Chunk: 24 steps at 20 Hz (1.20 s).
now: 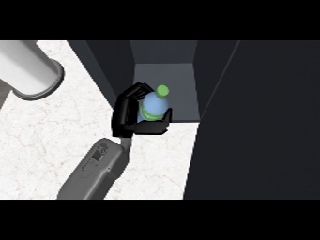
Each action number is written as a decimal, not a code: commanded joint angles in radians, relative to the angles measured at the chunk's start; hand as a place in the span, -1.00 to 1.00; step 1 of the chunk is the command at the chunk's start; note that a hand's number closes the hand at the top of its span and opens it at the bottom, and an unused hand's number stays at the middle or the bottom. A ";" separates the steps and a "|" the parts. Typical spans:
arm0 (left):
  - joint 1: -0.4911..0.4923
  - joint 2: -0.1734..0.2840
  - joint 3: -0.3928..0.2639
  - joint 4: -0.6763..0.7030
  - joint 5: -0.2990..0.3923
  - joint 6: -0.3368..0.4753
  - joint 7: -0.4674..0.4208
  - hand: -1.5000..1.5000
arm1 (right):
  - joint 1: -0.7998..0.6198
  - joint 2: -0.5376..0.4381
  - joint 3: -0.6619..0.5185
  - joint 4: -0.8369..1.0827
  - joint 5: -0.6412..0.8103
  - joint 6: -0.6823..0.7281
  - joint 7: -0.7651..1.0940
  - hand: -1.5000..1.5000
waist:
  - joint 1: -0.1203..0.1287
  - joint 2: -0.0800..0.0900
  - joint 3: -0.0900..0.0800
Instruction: Pick up the bottled water, place it into the cabinet and close the cabinet
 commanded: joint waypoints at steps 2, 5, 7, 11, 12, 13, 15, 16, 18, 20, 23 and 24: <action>-0.121 0.000 -0.019 0.093 0.032 0.090 0.036 1.00 | 0.061 -0.050 0.017 -0.159 0.067 0.000 0.040 -1.00 | -0.014 0.002 0.000; -0.131 0.000 -0.053 0.155 0.059 0.119 -0.015 1.00 | 0.096 -0.076 -0.054 -0.085 -0.041 0.032 -0.077 -1.00 | -0.011 0.005 0.000; -0.224 0.000 -0.027 0.195 0.094 0.147 0.049 1.00 | 0.095 -0.041 0.063 -0.113 0.084 -0.022 -0.029 -1.00 | -0.020 0.004 -0.001; -0.300 0.000 0.014 0.294 0.160 0.162 0.065 1.00 | 0.109 -0.092 -0.022 -0.123 -0.032 0.024 -0.051 -1.00 | -0.030 0.009 0.000; -0.287 0.000 -0.045 0.235 0.163 0.212 0.103 1.00 | 0.088 -0.098 -0.124 -0.087 -0.099 0.043 -0.063 -1.00 | -0.012 0.006 0.000; -0.310 0.000 0.007 0.306 0.170 0.161 0.057 1.00 | 0.133 -0.092 0.003 -0.150 -0.006 0.020 -0.020 -1.00 | -0.020 0.005 -0.001; -0.284 0.000 -0.057 0.332 0.212 0.228 -0.014 1.00 | 0.165 -0.077 -0.040 -0.081 -0.064 0.023 -0.137 -1.00 | -0.025 0.006 0.000; -0.307 0.000 0.009 0.382 0.197 0.191 -0.006 1.00 | 0.168 -0.117 -0.067 -0.140 -0.065 0.039 -0.073 -1.00 | -0.020 0.007 0.000; -0.354 0.000 0.024 0.431 0.210 0.190 -0.005 1.00 | 0.121 -0.102 -0.086 -0.164 -0.072 0.035 -0.025 -1.00 | -0.018 0.007 -0.001; -0.390 0.000 -0.006 0.503 0.209 0.257 -0.018 1.00 | 0.182 -0.104 -0.044 -0.137 -0.059 0.046 -0.118 -1.00 | -0.039 0.009 0.000; -0.445 0.000 0.059 0.605 0.187 0.213 -0.057 1.00 | 0.143 -0.070 -0.053 -0.084 -0.064 0.035 -0.119 -1.00 | -0.021 0.010 0.000; -0.471 0.000 0.082 0.653 0.197 0.214 -0.092 1.00 | 0.151 -0.107 -0.054 -0.134 -0.068 0.058 -0.089 -1.00 | -0.037 0.014 -0.001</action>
